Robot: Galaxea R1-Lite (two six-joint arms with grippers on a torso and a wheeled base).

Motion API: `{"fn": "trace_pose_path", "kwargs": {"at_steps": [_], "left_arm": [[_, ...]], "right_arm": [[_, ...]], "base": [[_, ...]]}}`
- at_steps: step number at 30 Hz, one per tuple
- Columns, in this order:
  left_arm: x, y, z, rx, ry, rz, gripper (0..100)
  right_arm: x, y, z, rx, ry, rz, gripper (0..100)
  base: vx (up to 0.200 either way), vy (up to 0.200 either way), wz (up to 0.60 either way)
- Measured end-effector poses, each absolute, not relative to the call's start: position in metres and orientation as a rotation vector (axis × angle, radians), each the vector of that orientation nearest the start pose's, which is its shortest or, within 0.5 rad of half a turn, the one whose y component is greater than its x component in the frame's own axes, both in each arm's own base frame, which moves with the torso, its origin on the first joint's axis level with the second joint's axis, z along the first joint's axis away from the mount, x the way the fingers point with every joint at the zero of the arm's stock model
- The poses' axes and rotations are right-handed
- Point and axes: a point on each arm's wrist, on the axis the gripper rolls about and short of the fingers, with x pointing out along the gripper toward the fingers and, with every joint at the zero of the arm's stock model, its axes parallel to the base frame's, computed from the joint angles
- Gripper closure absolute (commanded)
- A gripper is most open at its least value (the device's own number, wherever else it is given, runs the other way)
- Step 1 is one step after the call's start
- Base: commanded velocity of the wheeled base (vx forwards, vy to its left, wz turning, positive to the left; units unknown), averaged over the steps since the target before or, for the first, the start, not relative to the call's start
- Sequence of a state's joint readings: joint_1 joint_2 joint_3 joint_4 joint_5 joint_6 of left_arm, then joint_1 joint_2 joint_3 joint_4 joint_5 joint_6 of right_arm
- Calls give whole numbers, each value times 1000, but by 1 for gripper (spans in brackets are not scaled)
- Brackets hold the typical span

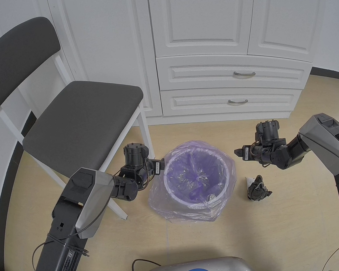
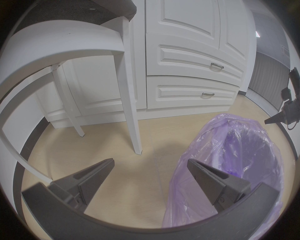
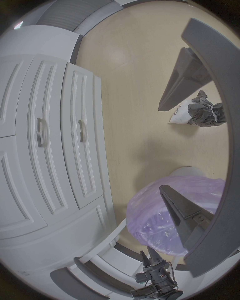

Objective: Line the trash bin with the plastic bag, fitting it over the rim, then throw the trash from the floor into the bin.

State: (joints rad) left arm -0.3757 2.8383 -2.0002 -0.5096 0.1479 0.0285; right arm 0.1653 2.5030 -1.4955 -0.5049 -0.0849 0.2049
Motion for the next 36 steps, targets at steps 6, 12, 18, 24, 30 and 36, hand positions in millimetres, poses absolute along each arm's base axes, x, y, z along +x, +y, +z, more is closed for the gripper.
{"fn": "trace_pose_path", "kwargs": {"at_steps": [6, 12, 18, 24, 30, 36], "left_arm": [[518, -201, -25, 113, 319, -232, 0], [518, -201, -28, 115, 324, -232, 0], [518, -199, -37, 118, 338, -229, 0], [519, -192, -57, 120, 377, -216, 0], [518, -190, -73, 125, 403, -209, 0], [519, -192, -56, 79, 374, -191, 0]], "right_arm": [[478, 89, 12, 133, 540, 60, 0], [478, 94, -15, 134, 605, 103, 0], [483, 99, -40, 125, 678, 111, 0], [491, 98, -59, 120, 735, 98, 0], [491, 97, -71, 117, 765, 92, 0], [487, 96, -67, 119, 774, 91, 0]], "base": [[0, 0, 0], [0, 0, 0], [0, 0, 0], [0, 0, 0], [0, 0, 0], [0, 0, 0]]}}
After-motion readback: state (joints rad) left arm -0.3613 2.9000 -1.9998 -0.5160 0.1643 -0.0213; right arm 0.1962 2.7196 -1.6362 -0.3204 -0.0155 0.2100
